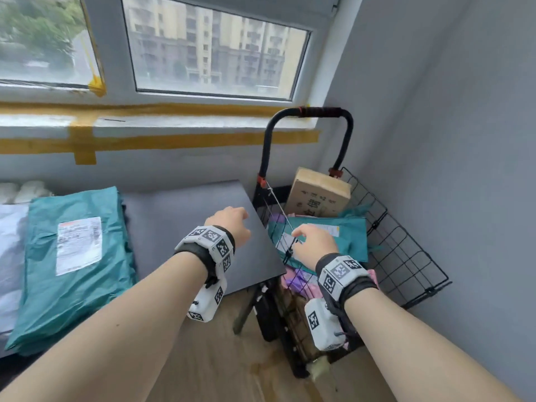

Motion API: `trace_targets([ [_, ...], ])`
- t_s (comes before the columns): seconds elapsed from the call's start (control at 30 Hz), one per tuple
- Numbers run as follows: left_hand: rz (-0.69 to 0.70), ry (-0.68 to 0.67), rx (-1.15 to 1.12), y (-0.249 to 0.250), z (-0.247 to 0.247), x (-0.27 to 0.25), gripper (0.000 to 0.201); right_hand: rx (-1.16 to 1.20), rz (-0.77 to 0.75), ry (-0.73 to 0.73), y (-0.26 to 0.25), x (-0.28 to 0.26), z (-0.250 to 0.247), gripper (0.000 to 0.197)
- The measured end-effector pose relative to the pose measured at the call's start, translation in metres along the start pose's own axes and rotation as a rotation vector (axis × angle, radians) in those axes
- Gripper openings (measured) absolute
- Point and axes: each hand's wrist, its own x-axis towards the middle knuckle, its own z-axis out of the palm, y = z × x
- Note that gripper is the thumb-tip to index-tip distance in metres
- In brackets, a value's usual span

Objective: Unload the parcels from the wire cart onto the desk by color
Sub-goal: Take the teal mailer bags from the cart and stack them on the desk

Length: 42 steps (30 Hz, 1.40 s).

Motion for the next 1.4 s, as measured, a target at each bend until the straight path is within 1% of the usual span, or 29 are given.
trace_targets([
  [0.13, 0.071, -0.018, 0.017, 0.057, 0.024, 0.019, 0.045, 0.025, 0.084, 0.013, 0.061, 0.012, -0.020, 0.024],
  [0.23, 0.107, -0.030, 0.010, 0.102, 0.046, 0.037, 0.046, 0.078, 0.105, 0.015, 0.106, 0.027, -0.031, 0.024],
  [0.33, 0.097, -0.068, 0.023, 0.149, 0.072, 0.058, 0.048, 0.149, 0.118, -0.002, 0.154, 0.046, -0.043, 0.018],
  [0.43, 0.083, -0.101, 0.037, 0.195, 0.099, 0.084, 0.049, 0.187, 0.148, -0.009, 0.206, 0.069, -0.059, 0.018],
  [0.57, 0.040, -0.120, 0.038, 0.238, 0.131, 0.117, 0.048, 0.199, 0.183, -0.025, 0.269, 0.106, -0.076, 0.018],
  [0.7, -0.038, -0.164, 0.036, 0.247, 0.154, 0.141, 0.046, 0.223, 0.240, -0.107, 0.306, 0.145, -0.065, 0.016],
  [0.8, -0.082, -0.189, 0.041, 0.243, 0.164, 0.161, 0.043, 0.237, 0.257, -0.193, 0.315, 0.170, -0.047, 0.017],
  [0.93, -0.117, -0.244, -0.005, 0.236, 0.178, 0.200, 0.044, 0.266, 0.295, -0.249, 0.321, 0.207, -0.026, 0.020],
  [1.07, -0.100, -0.322, -0.025, 0.233, 0.198, 0.245, 0.045, 0.288, 0.402, -0.296, 0.327, 0.237, -0.007, 0.025],
  [1.17, -0.087, -0.373, -0.028, 0.230, 0.210, 0.281, 0.045, 0.305, 0.501, -0.341, 0.330, 0.261, 0.015, 0.037],
  [1.27, -0.076, -0.423, -0.038, 0.221, 0.222, 0.311, 0.045, 0.351, 0.607, -0.341, 0.331, 0.284, 0.042, 0.045],
  [1.33, -0.080, -0.454, -0.042, 0.213, 0.231, 0.327, 0.046, 0.370, 0.659, -0.348, 0.329, 0.293, 0.055, 0.037],
  [1.4, -0.084, -0.487, -0.030, 0.205, 0.240, 0.341, 0.047, 0.363, 0.687, -0.380, 0.326, 0.298, 0.065, 0.023],
])
